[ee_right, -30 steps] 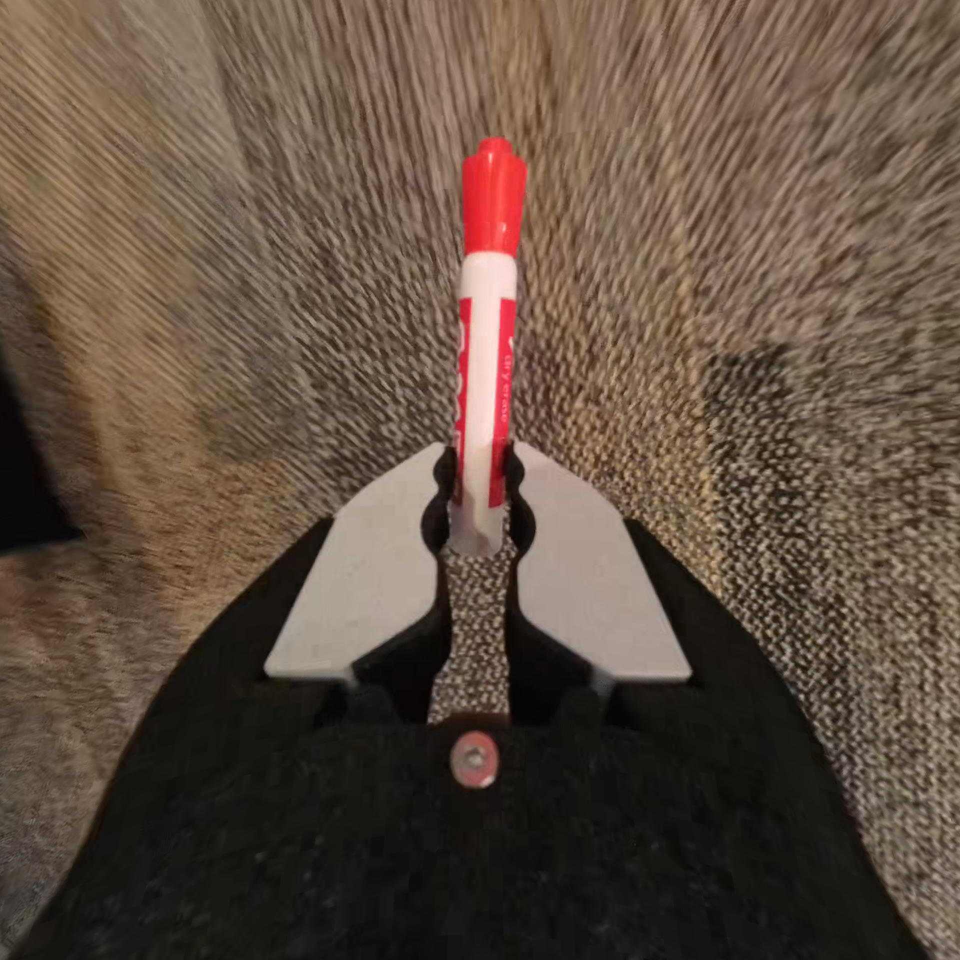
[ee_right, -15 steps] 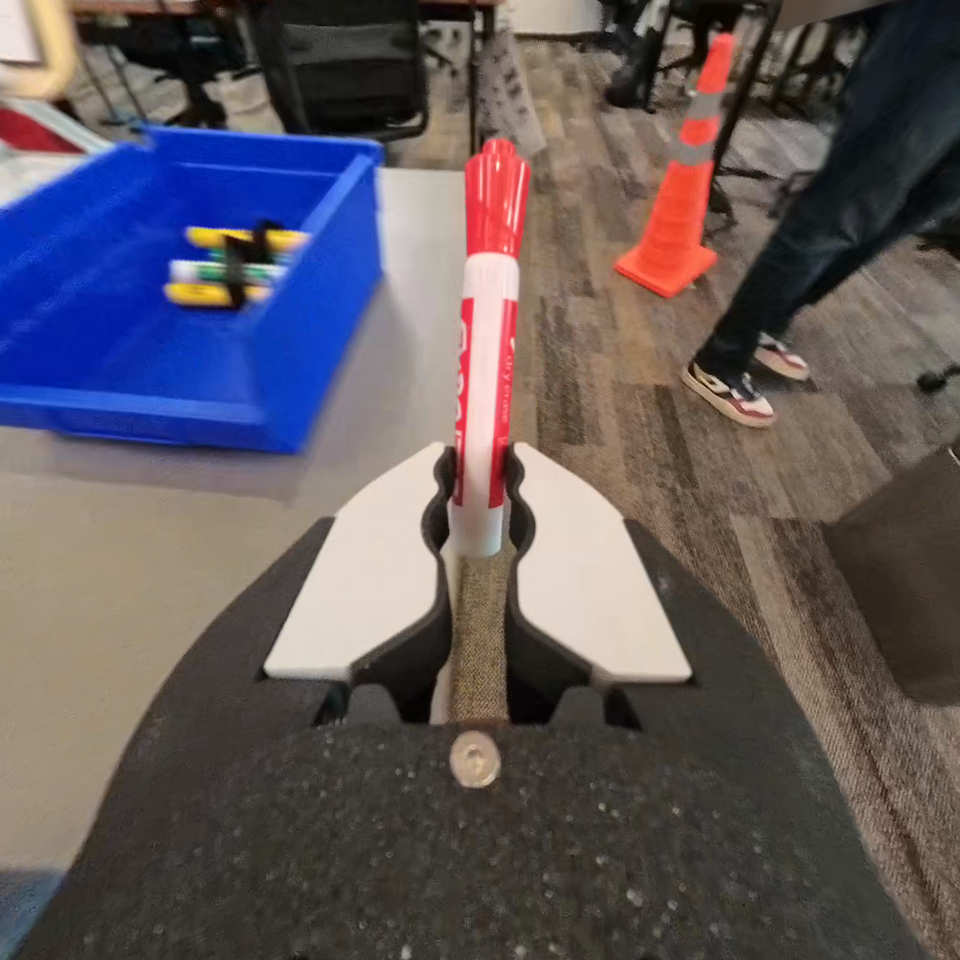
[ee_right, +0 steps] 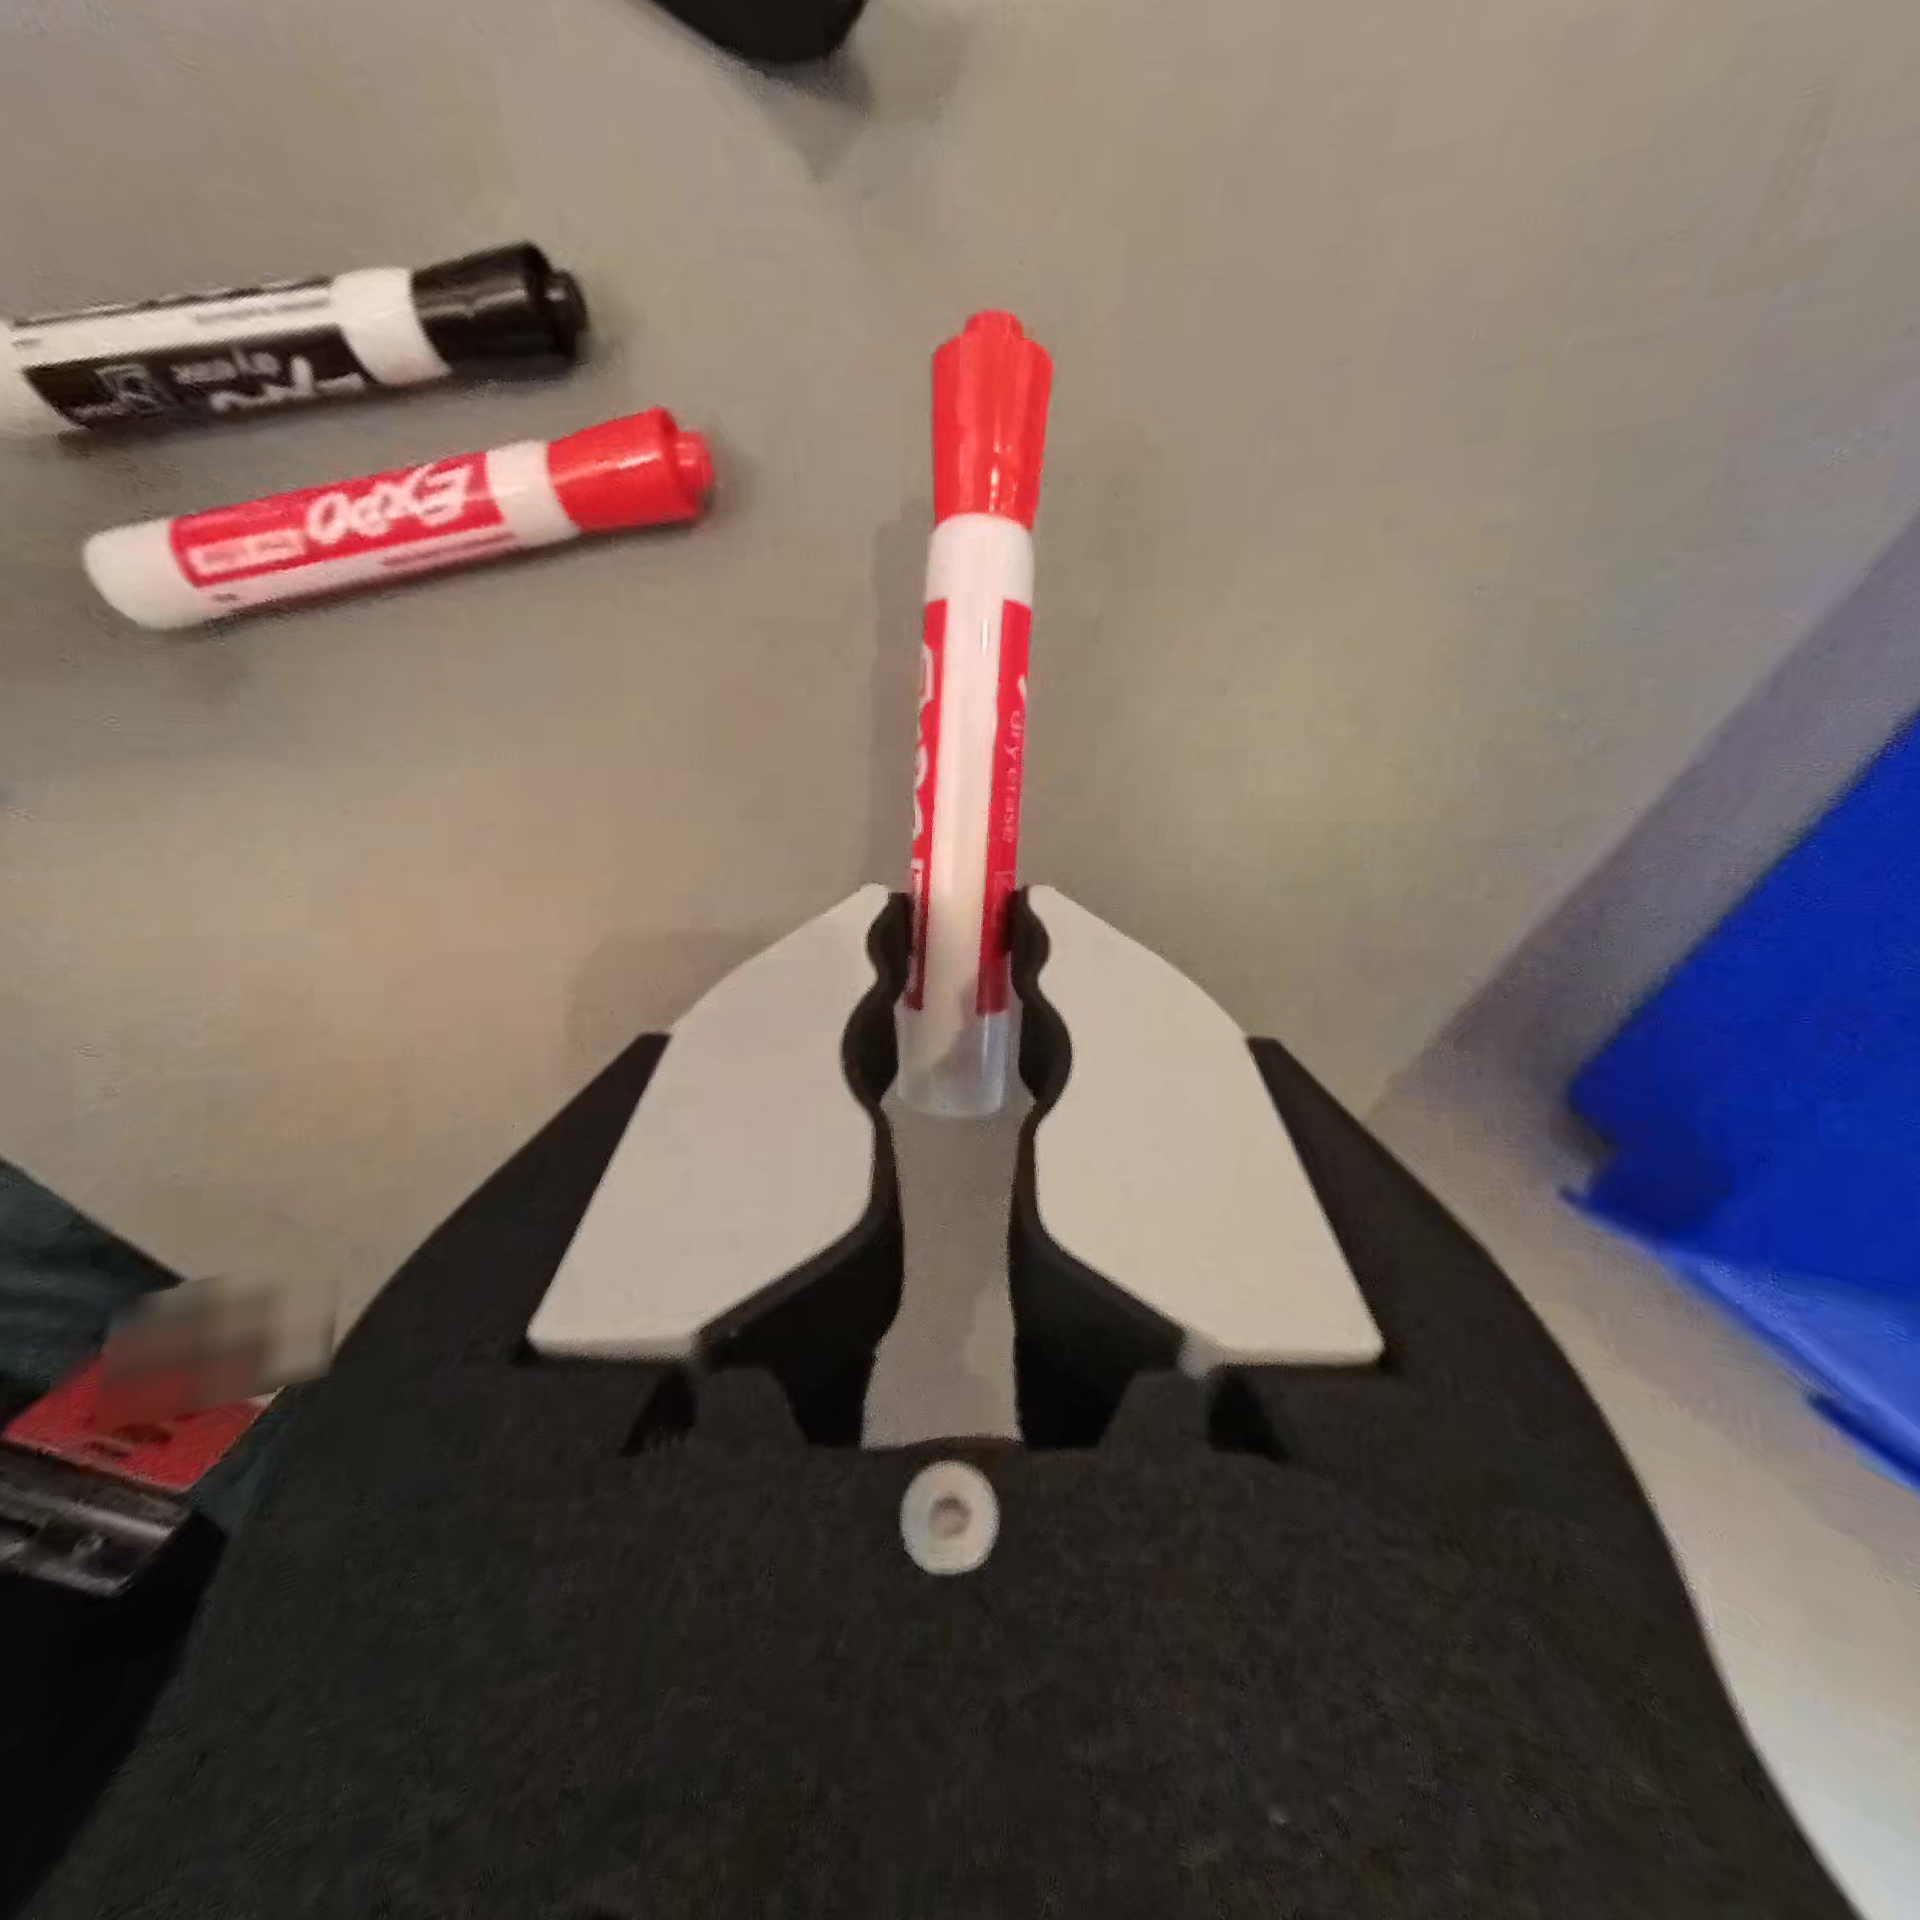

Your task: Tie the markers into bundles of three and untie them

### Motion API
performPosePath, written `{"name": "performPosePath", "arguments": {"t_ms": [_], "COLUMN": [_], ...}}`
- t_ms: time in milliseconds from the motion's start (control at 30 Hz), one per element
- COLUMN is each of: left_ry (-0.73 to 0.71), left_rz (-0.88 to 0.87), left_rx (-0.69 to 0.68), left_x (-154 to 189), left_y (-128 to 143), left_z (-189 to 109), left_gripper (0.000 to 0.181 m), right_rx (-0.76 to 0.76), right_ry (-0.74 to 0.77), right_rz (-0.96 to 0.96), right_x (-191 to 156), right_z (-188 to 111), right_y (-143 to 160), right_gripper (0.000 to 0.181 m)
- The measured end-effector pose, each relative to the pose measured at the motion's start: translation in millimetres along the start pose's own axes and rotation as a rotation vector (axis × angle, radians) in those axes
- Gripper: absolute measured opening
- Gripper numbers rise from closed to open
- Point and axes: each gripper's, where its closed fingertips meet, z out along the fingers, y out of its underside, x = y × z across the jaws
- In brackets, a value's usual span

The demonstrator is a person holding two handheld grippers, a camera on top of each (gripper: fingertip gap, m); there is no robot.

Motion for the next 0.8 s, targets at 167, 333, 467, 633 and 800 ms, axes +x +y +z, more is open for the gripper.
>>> {"name": "performPosePath", "arguments": {"t_ms": [167,333,467,633,800], "left_ry": [0.023,0.030,-0.009,0.016,-0.017], "left_rz": [-0.021,-0.010,0.030,0.019,0.038], "left_rx": [-0.011,-0.035,-0.037,-0.023,-0.043], "left_x": [-14,-22,-28,-23,-25], "left_y": [4,6,0,-1,5], "left_z": [-2,-1,-4,-3,0], "left_gripper": [0.073,0.071,0.071,0.068,0.066], "right_rx": [-0.121,-0.150,-0.140,-0.023,0.102], "right_ry": [-0.063,-0.087,-0.060,-0.047,-0.262], "right_rz": [-0.008,-0.068,-0.118,-0.133,-0.042], "right_x": [4,1,2,-9,-89], "right_z": [25,35,37,16,17], "right_y": [-22,-23,-18,-35,-48], "right_gripper": [0.019,0.019,0.021,0.035,0.042]}}
